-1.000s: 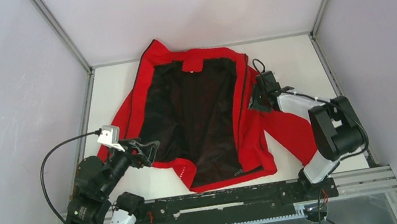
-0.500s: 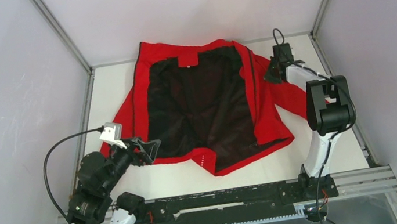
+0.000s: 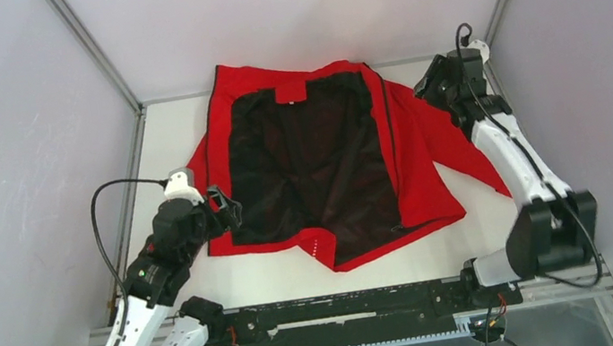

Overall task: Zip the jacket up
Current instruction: Flatten out the jacket at the center of the board, then adjust the jacket at the center of the board.

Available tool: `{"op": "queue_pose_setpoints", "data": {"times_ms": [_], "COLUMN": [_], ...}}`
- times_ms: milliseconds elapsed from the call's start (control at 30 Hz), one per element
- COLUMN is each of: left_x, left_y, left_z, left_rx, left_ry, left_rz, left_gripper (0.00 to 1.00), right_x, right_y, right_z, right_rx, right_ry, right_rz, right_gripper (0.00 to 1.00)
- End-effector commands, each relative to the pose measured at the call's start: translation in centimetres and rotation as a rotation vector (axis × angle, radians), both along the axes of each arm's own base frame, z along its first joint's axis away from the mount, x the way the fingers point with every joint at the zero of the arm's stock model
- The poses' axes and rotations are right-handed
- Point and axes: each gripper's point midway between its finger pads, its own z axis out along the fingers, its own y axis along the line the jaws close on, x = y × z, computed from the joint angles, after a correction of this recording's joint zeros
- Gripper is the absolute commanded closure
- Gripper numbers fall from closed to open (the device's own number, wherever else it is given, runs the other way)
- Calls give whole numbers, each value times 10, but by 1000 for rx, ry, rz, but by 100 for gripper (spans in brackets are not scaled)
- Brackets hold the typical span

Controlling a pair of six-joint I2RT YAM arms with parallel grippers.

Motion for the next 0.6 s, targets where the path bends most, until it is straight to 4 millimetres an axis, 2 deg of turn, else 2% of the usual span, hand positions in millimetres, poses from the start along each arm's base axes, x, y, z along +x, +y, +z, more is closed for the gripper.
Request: {"op": "queue_pose_setpoints", "data": {"times_ms": [0, 33, 133, 367, 467, 567], "left_x": [22, 25, 31, 49, 58, 67], "left_y": [20, 25, 44, 67, 76, 74], "left_z": [3, 0, -10, -39, -60, -82], "left_rx": [-15, 0, 38, 97, 104, 75], "left_ry": [-20, -13, -2, 22, 67, 116], "left_rz": [205, 245, 373, 539, 565, 547], "left_gripper": [23, 23, 23, 20, 21, 23], "right_x": [-40, -51, -82, -150, -173, -187], "right_y": [20, 28, 49, 106, 115, 108], "right_z": [44, 53, 59, 54, 52, 47], "right_rx": [-35, -40, -72, -12, -13, -59], "right_ry": [-113, -143, -173, -211, -234, -229], "right_rz": [80, 109, 174, 410, 472, 476], "right_gripper": [38, 34, 31, 26, 26, 24]}}
